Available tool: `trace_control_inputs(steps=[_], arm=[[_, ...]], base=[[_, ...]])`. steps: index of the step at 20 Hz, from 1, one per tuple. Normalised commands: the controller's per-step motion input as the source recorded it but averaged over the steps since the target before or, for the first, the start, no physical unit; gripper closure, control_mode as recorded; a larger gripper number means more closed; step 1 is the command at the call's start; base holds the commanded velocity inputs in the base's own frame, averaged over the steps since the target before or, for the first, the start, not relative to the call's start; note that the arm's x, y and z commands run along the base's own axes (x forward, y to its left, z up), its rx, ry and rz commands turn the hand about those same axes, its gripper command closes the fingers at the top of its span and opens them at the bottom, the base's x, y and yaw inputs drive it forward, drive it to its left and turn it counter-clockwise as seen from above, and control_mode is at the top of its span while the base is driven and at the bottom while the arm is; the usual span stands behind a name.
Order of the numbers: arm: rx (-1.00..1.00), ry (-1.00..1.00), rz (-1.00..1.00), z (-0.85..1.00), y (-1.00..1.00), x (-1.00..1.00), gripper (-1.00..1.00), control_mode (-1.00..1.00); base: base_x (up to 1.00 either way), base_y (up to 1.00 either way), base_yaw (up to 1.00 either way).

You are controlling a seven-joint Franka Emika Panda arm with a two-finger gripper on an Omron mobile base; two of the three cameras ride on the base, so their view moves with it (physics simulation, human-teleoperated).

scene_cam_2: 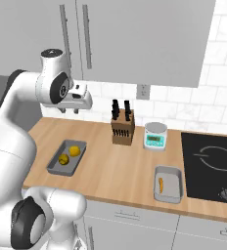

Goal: Take the meat container that has the shrimp and place it on the second highest rack of the freezer. Then take the vegetable container that has the lemons and place it on the highest rack of the freezer.

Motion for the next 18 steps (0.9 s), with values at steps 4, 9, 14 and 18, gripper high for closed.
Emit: trace_control_inputs(steps=[4, 9, 14, 18], arm=[[0.00, 0.08, -0.06, -0.10, -0.01, 0.01, -1.00, -1.00], [0.00, 0.00, -0.46, -0.22, -0.50, -0.32, -1.00, -1.00], [0.06, 0.12, -0.52, -0.13, -0.90, -0.42, -1.00, -1.00], [0.17, 0.25, -0.45, -0.15, -1.00, -0.47, -1.00, -1.00]], base=[[0.00, 0.00, 0.00], [0.00, 0.00, 0.00], [0.00, 0.00, 0.00], [0.00, 0.00, 0.00]])
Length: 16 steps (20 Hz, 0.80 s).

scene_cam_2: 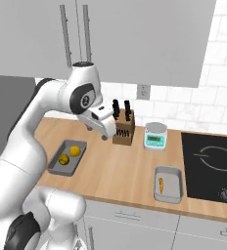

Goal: Take the meat container that has the shrimp and place it on the second highest rack of the freezer. Then take the vegetable container that has the lemons and place it on the highest rack of the freezer.

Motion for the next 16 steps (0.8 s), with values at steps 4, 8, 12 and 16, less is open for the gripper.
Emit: trace_control_inputs(steps=[4, 8, 12, 16], arm=[[0.22, 0.33, -0.17, -0.23, -1.00, -0.43, -1.00, -1.00], [0.08, 0.10, -0.25, -0.56, -0.92, -0.97, -1.00, -1.00], [0.00, 0.00, -0.27, -0.77, -0.74, -0.97, -1.00, -1.00], [0.02, 0.00, -0.33, -0.80, -0.51, -0.45, -1.00, -1.00]], base=[[0.00, 0.00, 0.00], [0.00, 0.00, 0.00], [0.00, 0.00, 0.00], [0.00, 0.00, 0.00]])
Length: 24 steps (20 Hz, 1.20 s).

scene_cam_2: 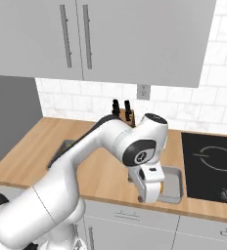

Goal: Take the meat container that has the shrimp and place it on the second highest rack of the freezer. Then take the vegetable container that has the lemons and place it on the highest rack of the freezer.

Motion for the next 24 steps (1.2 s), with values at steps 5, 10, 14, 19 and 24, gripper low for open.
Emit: trace_control_inputs(steps=[5, 10, 14, 19, 24], arm=[[0.00, 0.02, -0.16, -0.21, -0.21, 0.48, -1.00, -1.00], [0.00, 0.02, -0.03, -0.11, -0.15, 0.24, -1.00, -1.00], [0.05, 0.08, -0.08, -0.27, -0.48, 0.23, -1.00, -1.00], [0.00, 0.01, -0.09, -0.28, -0.29, 0.04, -1.00, -1.00], [0.04, -0.01, -0.17, -0.15, -0.24, 0.00, -1.00, -1.00]], base=[[0.00, 0.00, 0.00], [0.00, 0.00, 0.00], [0.00, 0.00, 0.00], [0.00, 0.00, 0.00], [0.00, 0.00, 0.00]])
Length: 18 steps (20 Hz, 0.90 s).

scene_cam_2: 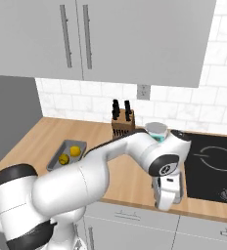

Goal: Take the meat container that has the shrimp and place it on the second highest rack of the freezer. Then take the vegetable container that has the lemons and place it on the highest rack of the freezer.

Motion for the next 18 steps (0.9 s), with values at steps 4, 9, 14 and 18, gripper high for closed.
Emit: trace_control_inputs(steps=[4, 9, 14, 18], arm=[[0.04, 0.00, -0.21, -0.10, -0.10, 0.00, -1.00, -1.00], [0.01, 0.00, -0.12, -0.01, -0.01, 0.12, -1.00, -1.00], [0.00, 0.00, -0.03, -0.07, 0.00, 0.09, -1.00, -1.00], [0.00, 0.01, 0.00, -0.12, 0.00, 0.16, -1.00, -1.00]], base=[[0.00, 0.00, 0.00], [0.00, 0.00, 0.00], [0.00, 0.00, 0.00], [0.00, 0.00, 0.00]])
